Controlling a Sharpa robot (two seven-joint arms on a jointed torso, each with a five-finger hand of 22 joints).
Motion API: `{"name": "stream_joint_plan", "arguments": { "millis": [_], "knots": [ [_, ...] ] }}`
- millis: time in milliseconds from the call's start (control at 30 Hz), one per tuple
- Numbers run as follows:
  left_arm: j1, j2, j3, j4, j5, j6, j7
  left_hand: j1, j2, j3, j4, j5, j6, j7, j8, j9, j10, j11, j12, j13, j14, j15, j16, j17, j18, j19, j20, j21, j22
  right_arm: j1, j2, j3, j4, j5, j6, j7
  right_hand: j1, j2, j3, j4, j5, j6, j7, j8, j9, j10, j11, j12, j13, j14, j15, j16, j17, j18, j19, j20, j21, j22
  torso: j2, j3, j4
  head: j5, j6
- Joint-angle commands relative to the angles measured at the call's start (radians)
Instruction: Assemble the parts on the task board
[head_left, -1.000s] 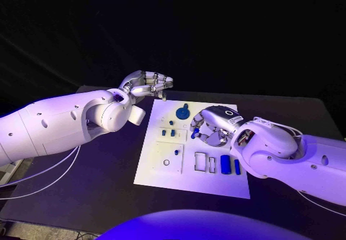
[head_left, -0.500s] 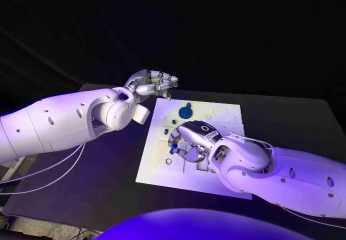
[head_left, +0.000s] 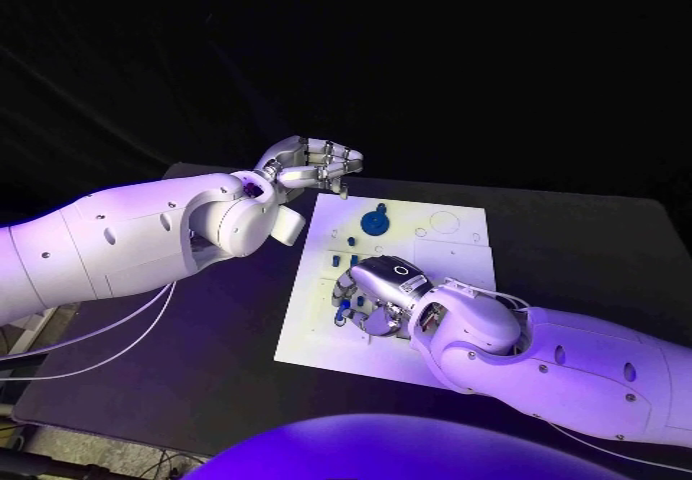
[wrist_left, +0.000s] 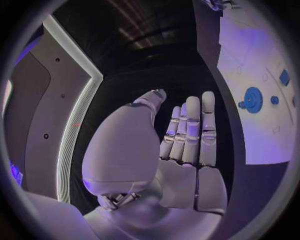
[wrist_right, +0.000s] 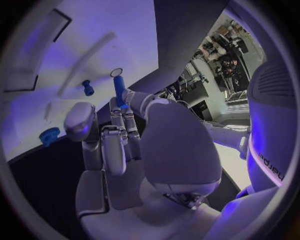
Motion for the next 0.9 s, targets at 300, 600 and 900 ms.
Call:
{"name": "stream_joint_plan", "arguments": {
  "millis": [300, 600, 900],
  "knots": [
    [0.001, 0.003, 0.001, -0.001, -0.002, 0.017, 0.004, 0.000, 0.005, 0.006, -0.001, 0.002, -0.004, 0.001, 0.005, 0.001, -0.008, -0.001, 0.004, -0.001, -0.003, 0.002, 0.000, -0.001, 0.009, 0.003, 0.006, -0.006, -0.001, -0.010, 0.007, -0.001, -0.010, -0.007, 0.015, 0.015, -0.015, -0.002, 0.005, -0.010, 0.007, -0.008, 0.000, 0.002, 0.003, 0.050, -0.047, 0.006, 0.003, 0.051, -0.003, 0.002, -0.003, -0.009, 0.000, -0.002, -0.002, 0.088, -0.002, 0.0003, -0.0001, 0.006, -0.004],
    [0.001, 0.002, 0.001, -0.001, -0.002, 0.017, 0.004, 0.000, 0.005, 0.006, -0.001, 0.002, -0.004, 0.001, 0.005, 0.001, -0.008, -0.001, 0.004, -0.001, -0.003, 0.002, 0.000, -0.001, 0.009, 0.003, 0.006, -0.006, -0.001, -0.012, 0.007, -0.002, -0.019, -0.008, 0.036, 0.012, -0.017, -0.002, 0.007, -0.013, 0.008, -0.008, 0.001, 0.002, 0.004, 0.050, -0.047, 0.006, 0.003, 0.051, -0.002, 0.002, -0.003, -0.009, 0.000, -0.001, -0.003, 0.088, -0.001, -0.0008, -0.0010, 0.006, -0.007],
    [0.001, 0.002, 0.001, 0.000, -0.002, 0.017, 0.004, 0.000, 0.005, 0.006, -0.001, 0.002, -0.004, 0.001, 0.005, 0.001, -0.008, -0.001, 0.004, -0.001, -0.003, 0.002, 0.000, -0.001, 0.009, 0.003, 0.006, -0.006, -0.001, -0.018, 0.020, -0.004, -0.040, -0.027, 0.043, -0.002, -0.019, -0.002, 0.009, -0.016, 0.008, -0.009, 0.001, 0.002, 0.004, 0.049, -0.047, 0.006, 0.004, 0.051, -0.002, 0.002, -0.005, -0.009, -0.001, -0.001, -0.005, 0.088, 0.000, -0.0006, 0.0009, 0.006, -0.010]
  ]
}}
